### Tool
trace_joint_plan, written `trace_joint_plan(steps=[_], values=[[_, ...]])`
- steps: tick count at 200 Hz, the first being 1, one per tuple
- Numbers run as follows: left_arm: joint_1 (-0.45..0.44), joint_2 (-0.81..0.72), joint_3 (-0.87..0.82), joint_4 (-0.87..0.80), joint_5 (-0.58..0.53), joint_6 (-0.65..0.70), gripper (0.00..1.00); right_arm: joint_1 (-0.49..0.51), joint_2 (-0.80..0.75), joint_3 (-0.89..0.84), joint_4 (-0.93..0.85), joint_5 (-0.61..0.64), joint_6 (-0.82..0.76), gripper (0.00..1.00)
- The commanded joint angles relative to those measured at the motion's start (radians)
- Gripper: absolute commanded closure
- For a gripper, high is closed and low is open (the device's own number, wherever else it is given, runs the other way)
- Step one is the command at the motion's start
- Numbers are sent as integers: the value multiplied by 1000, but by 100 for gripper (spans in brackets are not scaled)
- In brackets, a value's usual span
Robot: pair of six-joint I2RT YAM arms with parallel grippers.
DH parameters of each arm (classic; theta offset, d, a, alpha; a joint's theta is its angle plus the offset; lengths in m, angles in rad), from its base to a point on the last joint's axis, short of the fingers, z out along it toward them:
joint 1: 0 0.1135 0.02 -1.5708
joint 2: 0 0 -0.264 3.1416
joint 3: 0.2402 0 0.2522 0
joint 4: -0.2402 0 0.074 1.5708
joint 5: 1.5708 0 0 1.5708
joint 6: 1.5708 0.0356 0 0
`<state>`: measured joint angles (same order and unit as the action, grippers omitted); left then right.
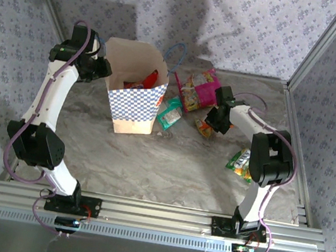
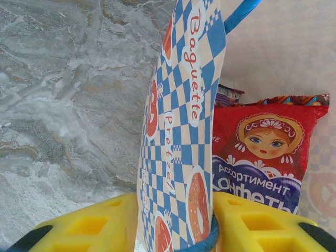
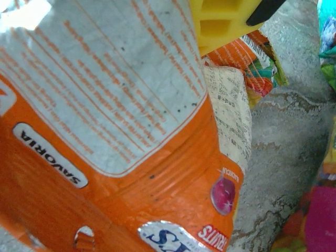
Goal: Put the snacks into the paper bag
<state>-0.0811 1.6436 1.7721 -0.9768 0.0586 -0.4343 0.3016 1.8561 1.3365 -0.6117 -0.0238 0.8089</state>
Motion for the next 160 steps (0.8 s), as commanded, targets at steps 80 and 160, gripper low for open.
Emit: trace_joint_plan(steps=[80, 160], values=[[-5, -14, 79, -3, 37, 5, 60, 60, -143, 104, -130, 129, -126, 100], [-7, -13, 59, -5, 78, -18, 68, 107, -269, 166, -174, 199, -216, 100]])
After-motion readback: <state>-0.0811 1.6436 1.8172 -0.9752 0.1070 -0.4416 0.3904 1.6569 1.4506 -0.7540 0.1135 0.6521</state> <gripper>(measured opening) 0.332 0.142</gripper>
